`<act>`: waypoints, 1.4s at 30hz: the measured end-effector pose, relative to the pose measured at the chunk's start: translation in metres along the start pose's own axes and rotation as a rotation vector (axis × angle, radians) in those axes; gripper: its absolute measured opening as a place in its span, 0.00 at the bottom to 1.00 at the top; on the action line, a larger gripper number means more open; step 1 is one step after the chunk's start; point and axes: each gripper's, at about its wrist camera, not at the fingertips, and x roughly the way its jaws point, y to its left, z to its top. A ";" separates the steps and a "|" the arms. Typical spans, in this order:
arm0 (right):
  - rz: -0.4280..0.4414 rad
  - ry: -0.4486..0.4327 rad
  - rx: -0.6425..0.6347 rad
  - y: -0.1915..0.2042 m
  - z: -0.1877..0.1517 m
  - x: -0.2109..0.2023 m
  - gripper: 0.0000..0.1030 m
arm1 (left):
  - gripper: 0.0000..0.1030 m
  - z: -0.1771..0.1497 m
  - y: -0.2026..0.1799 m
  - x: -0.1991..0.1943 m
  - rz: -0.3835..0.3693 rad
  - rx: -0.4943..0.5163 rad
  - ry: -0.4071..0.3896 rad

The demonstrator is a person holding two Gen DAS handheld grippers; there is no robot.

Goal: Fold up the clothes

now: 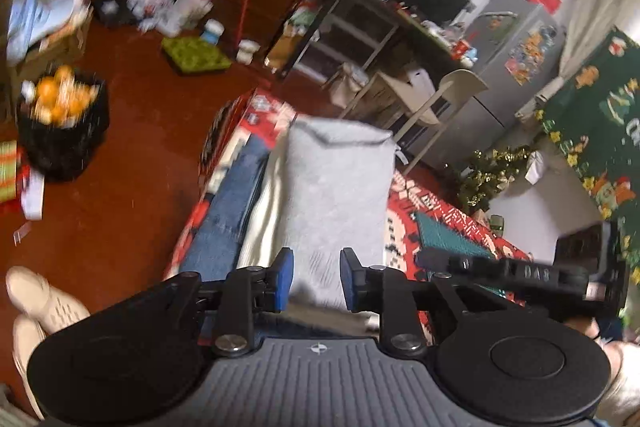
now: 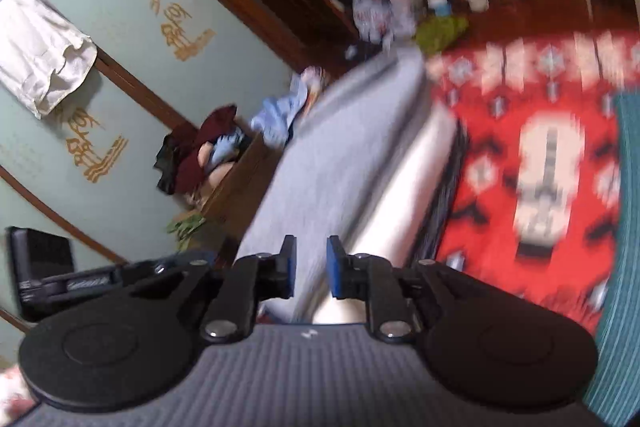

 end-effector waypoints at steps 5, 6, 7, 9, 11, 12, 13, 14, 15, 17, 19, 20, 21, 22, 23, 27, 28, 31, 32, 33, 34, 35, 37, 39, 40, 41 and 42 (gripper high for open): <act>-0.053 -0.103 -0.135 0.022 0.022 0.019 0.21 | 0.20 0.025 -0.021 0.037 0.010 0.063 -0.013; -0.073 -0.117 -0.166 0.026 0.022 0.026 0.21 | 0.13 0.029 -0.023 0.046 0.019 0.072 -0.002; -0.091 -0.127 -0.195 0.029 0.022 0.033 0.21 | 0.11 0.030 -0.023 0.054 0.028 0.082 0.011; -0.119 -0.126 -0.237 0.033 0.019 0.050 0.21 | 0.09 0.028 -0.023 0.068 0.058 0.111 0.035; -0.139 -0.114 -0.282 0.037 0.008 0.066 0.20 | 0.08 0.022 -0.019 0.075 0.088 0.136 0.060; -0.148 -0.112 -0.308 0.037 0.002 0.071 0.20 | 0.08 0.017 -0.016 0.076 0.095 0.143 0.066; -0.153 -0.109 -0.333 0.037 -0.005 0.074 0.19 | 0.09 0.012 -0.012 0.076 0.097 0.153 0.070; -0.150 -0.104 -0.351 0.036 -0.009 0.072 0.19 | 0.09 0.008 -0.010 0.073 0.096 0.158 0.069; -0.145 -0.091 -0.362 0.036 -0.013 0.071 0.19 | 0.08 0.005 -0.009 0.069 0.093 0.161 0.065; -0.138 -0.062 -0.383 0.038 -0.019 0.066 0.19 | 0.08 0.000 -0.007 0.062 0.087 0.168 0.058; -0.140 -0.039 -0.417 0.040 -0.025 0.059 0.20 | 0.08 -0.004 -0.008 0.053 0.087 0.180 0.048; -0.140 -0.031 -0.418 0.041 -0.028 0.054 0.20 | 0.07 -0.006 -0.010 0.048 0.089 0.190 0.044; -0.138 -0.027 -0.418 0.042 -0.030 0.050 0.21 | 0.07 -0.008 -0.012 0.045 0.087 0.201 0.042; -0.133 -0.029 -0.417 0.044 -0.033 0.046 0.21 | 0.07 -0.010 -0.014 0.041 0.088 0.216 0.042; -0.128 -0.032 -0.419 0.046 -0.035 0.042 0.21 | 0.07 -0.014 -0.016 0.038 0.094 0.241 0.041; -0.105 -0.013 -0.454 0.057 -0.052 0.033 0.21 | 0.07 -0.026 -0.021 0.035 0.122 0.294 0.051; -0.105 0.000 -0.460 0.059 -0.058 0.031 0.22 | 0.07 -0.028 -0.020 0.034 0.126 0.295 0.057; -0.119 0.032 -0.455 0.064 -0.072 0.026 0.24 | 0.07 -0.036 -0.018 0.033 0.141 0.303 0.073; -0.120 0.039 -0.450 0.065 -0.074 0.024 0.24 | 0.07 -0.039 -0.018 0.032 0.147 0.308 0.074; -0.119 0.045 -0.447 0.066 -0.077 0.022 0.24 | 0.07 -0.043 -0.019 0.030 0.151 0.311 0.074; -0.120 0.049 -0.446 0.067 -0.079 0.019 0.24 | 0.07 -0.045 -0.020 0.028 0.153 0.313 0.075; -0.124 0.052 -0.445 0.069 -0.082 0.015 0.24 | 0.08 -0.048 -0.021 0.026 0.156 0.314 0.072; -0.132 0.058 -0.444 0.072 -0.087 0.006 0.26 | 0.12 -0.055 -0.026 0.021 0.161 0.318 0.064; -0.146 0.057 -0.438 0.075 -0.093 -0.004 0.28 | 0.20 -0.063 -0.031 0.015 0.171 0.325 0.051; -0.154 0.054 -0.431 0.076 -0.096 -0.009 0.31 | 0.22 -0.066 -0.034 0.012 0.179 0.330 0.039; -0.165 0.049 -0.422 0.078 -0.098 -0.014 0.31 | 0.26 -0.069 -0.037 0.008 0.183 0.332 0.030; -0.177 0.043 -0.409 0.079 -0.100 -0.019 0.31 | 0.31 -0.072 -0.040 0.004 0.185 0.332 0.021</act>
